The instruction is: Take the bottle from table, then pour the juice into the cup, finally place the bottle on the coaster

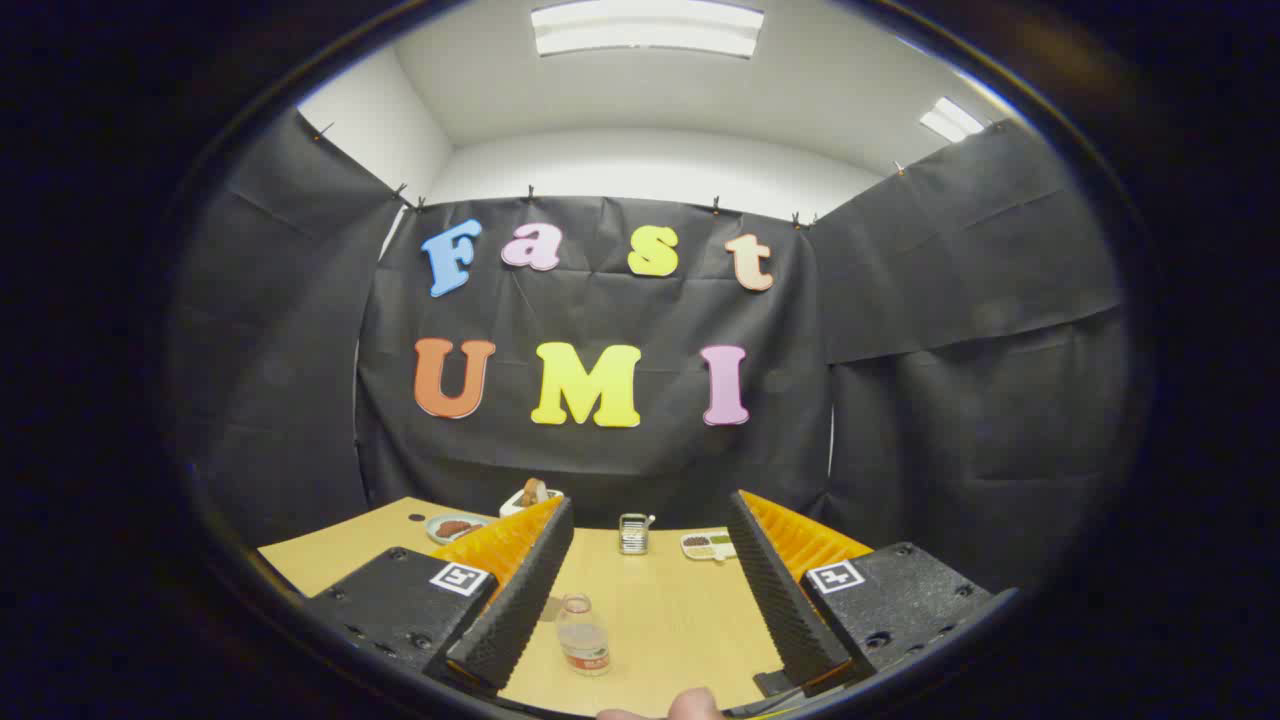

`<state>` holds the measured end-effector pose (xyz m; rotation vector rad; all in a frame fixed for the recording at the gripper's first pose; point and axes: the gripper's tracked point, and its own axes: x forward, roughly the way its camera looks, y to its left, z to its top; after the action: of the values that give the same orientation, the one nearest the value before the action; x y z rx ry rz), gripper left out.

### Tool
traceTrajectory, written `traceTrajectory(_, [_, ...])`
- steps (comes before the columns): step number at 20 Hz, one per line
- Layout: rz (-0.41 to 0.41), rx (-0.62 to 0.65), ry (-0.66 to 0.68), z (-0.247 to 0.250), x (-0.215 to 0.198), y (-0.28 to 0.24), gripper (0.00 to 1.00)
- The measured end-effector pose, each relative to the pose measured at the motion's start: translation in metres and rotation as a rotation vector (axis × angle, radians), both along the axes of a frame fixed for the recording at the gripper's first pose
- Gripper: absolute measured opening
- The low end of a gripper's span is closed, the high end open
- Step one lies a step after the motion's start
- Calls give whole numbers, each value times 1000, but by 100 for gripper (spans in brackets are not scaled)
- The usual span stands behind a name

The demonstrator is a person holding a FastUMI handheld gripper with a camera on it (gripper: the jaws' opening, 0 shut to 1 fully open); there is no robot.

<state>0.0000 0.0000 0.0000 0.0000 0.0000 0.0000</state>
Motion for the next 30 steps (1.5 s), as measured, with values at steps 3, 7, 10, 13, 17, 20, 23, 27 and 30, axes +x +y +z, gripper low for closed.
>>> traceTrajectory(3, [-13,2,-4,0,2,-3,100])
traceTrajectory(7, [-19,8,8,-3,4,-4,100])
traceTrajectory(10, [-17,9,13,-5,5,-2,100])
traceTrajectory(13, [-25,-5,8,-7,9,-3,100])
traceTrajectory(17, [-24,0,8,-7,10,0,100])
traceTrajectory(20, [-20,-6,4,-6,11,1,100])
traceTrajectory(23, [-17,-6,3,-7,13,4,100])
traceTrajectory(27, [-7,-4,-2,-7,14,9,100])
traceTrajectory(30, [3,-7,-3,-7,13,13,100])
